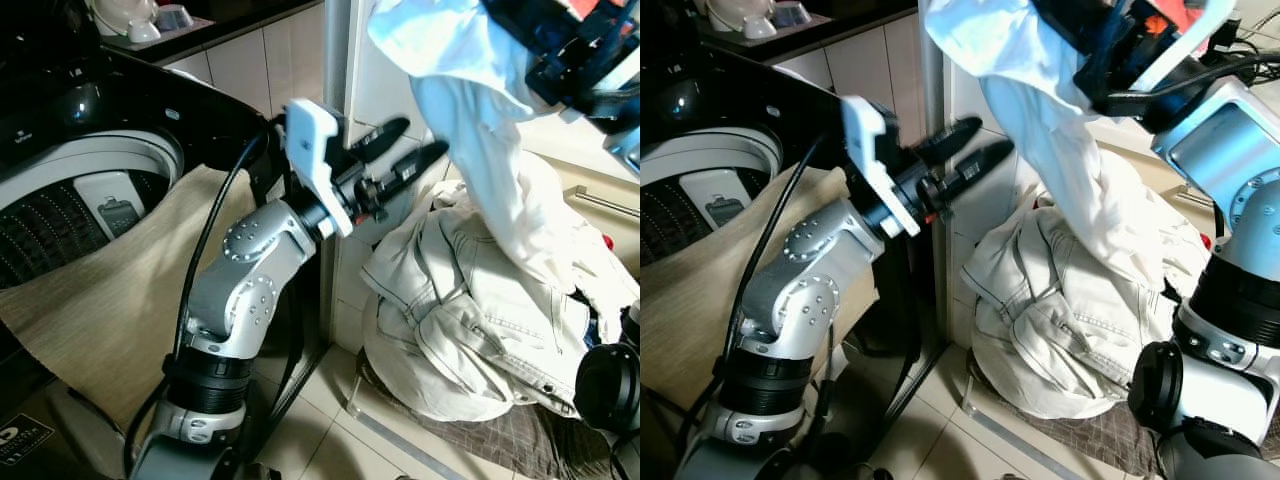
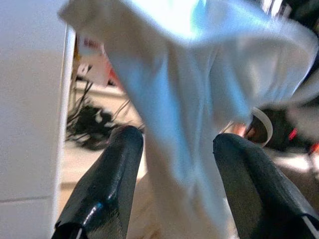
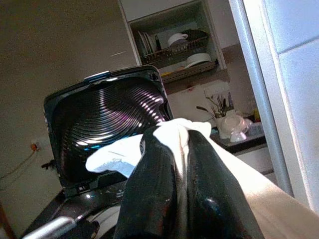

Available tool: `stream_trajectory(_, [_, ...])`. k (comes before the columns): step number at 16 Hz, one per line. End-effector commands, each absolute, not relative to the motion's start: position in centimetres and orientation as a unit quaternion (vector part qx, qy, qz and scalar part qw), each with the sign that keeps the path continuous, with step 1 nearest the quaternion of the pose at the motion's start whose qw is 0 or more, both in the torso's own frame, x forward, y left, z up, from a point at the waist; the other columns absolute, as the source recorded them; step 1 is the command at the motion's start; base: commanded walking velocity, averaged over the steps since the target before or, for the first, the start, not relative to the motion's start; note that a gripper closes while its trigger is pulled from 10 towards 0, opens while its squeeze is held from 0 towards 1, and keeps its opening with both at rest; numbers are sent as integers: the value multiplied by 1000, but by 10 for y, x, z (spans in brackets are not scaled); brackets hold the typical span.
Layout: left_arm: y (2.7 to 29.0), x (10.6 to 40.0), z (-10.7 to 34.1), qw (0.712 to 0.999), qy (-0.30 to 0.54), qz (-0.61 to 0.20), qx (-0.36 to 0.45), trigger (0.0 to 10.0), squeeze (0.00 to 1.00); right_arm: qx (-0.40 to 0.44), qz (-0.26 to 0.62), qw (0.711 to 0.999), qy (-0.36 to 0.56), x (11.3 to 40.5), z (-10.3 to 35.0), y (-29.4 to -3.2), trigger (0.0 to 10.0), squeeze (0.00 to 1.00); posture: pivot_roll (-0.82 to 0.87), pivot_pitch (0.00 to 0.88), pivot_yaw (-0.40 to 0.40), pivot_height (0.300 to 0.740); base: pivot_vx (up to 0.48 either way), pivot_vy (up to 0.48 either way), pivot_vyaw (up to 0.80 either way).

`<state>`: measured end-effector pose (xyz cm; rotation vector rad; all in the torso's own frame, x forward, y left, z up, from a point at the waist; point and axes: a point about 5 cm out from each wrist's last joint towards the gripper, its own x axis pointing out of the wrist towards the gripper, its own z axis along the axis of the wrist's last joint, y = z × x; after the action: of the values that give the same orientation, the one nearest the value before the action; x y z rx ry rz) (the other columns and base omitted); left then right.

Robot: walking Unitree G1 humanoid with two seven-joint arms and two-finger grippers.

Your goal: Clothes washing

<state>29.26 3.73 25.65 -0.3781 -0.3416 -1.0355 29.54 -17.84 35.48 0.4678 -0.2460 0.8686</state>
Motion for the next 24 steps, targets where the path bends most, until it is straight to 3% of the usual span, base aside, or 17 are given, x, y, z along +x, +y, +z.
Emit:
stream_trajectory(1, [38,287,267,823,-181,-500,-199,10000,0,228,427,867,-121,290,358,-175,0,0,-122,0,16,740,0,0,0])
stream_trajectory(3, [31,290,260,835,-169,-490,-185,10000,0,251,434,858,-113,290,356,-171,0,0,-118,0,12,740,0,0,0])
stream_trajectory(4, [28,293,255,842,-159,-481,-185,10000,1000,257,439,854,-109,290,354,-169,0,0,-120,0,13,740,0,0,0])
stream_trajectory(8, [20,298,246,858,-139,-466,-166,10000,1000,274,452,843,-102,286,352,-157,0,0,-128,0,17,740,0,0,0])
stream_trajectory(9, [16,297,244,854,-135,-474,-167,10000,878,278,458,839,-98,284,351,-152,0,0,-128,0,16,740,0,0,0])
stream_trajectory(10, [13,295,243,845,-138,-486,-178,10000,0,283,463,835,-93,284,349,-150,0,0,-129,0,13,740,0,0,0])
stream_trajectory(12, [4,293,242,840,-144,-487,-191,10000,0,298,469,828,-78,282,341,-139,0,0,-129,0,12,740,0,0,0])
stream_trajectory(17, [-2,303,236,877,-147,-433,-150,10000,0,317,482,815,-53,275,330,-117,0,0,-131,0,16,740,0,0,0])
stream_trajectory(20, [2,307,237,880,-157,-414,-171,9647,0,317,479,817,-48,275,327,-116,0,0,-132,0,17,740,0,0,0])
stream_trajectory(21, [4,308,238,879,-159,-408,-186,0,0,317,477,819,-46,275,326,-117,0,0,-132,0,17,740,0,0,0])
stream_trajectory(24, [8,309,237,878,-163,-407,-191,0,0,314,471,823,-42,276,324,-118,0,0,-130,0,18,740,0,0,0])
